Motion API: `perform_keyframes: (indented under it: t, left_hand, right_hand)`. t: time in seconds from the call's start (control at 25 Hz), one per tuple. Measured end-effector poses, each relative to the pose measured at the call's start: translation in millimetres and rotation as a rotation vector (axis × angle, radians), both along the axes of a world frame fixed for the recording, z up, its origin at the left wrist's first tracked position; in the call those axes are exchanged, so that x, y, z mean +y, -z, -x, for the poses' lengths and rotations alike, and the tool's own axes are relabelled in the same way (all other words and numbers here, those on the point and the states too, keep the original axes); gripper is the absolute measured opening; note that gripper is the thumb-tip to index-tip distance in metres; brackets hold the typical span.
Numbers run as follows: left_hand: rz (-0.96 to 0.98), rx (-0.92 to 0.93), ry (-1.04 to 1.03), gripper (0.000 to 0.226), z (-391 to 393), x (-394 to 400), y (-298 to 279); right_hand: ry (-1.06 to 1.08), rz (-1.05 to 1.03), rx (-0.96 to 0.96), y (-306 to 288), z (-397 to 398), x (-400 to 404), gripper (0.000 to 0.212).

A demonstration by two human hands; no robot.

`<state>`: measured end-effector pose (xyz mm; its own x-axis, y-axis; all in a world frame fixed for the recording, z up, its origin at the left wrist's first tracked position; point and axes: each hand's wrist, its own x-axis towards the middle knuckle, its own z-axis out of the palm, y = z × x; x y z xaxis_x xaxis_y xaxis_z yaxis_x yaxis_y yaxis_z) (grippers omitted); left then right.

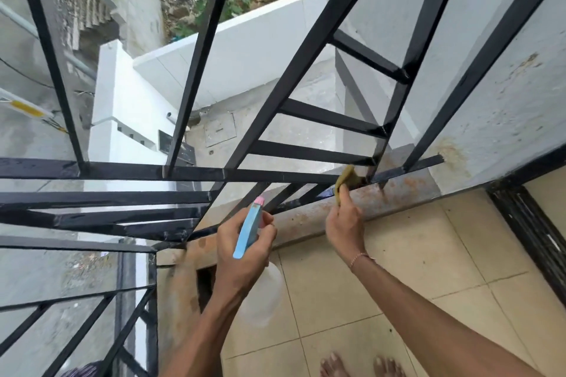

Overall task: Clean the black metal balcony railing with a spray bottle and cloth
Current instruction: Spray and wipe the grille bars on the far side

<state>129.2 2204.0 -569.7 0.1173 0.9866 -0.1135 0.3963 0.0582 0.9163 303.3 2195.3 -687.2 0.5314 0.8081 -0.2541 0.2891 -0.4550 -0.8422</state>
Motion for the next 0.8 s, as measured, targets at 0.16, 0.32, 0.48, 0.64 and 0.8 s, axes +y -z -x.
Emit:
perform_keyframes:
  t: [0.16,0.32,0.48,0.64,0.8]
  left_hand:
    - [-0.006,-0.003,-0.085,0.009,11,-6,8]
    - [0.001,0.005,-0.13,0.007,20,0,19]
    - [0.003,0.003,-0.174,0.005,34,11,27]
    - [0.005,-0.006,-0.167,0.007,39,21,29]
    - [-0.012,0.006,-0.124,0.007,37,27,32]
  right_hand:
    - [-0.089,0.083,0.107,-7,34,56,0.056]
    - [-0.425,-0.176,-0.02,-47,80,77,0.066]
    - [-0.713,-0.434,0.049,-61,79,65,0.071]
    - [-0.789,-0.442,-0.149,-4,41,57,0.08]
    - [-0.469,-0.095,-0.182,44,4,47,0.087]
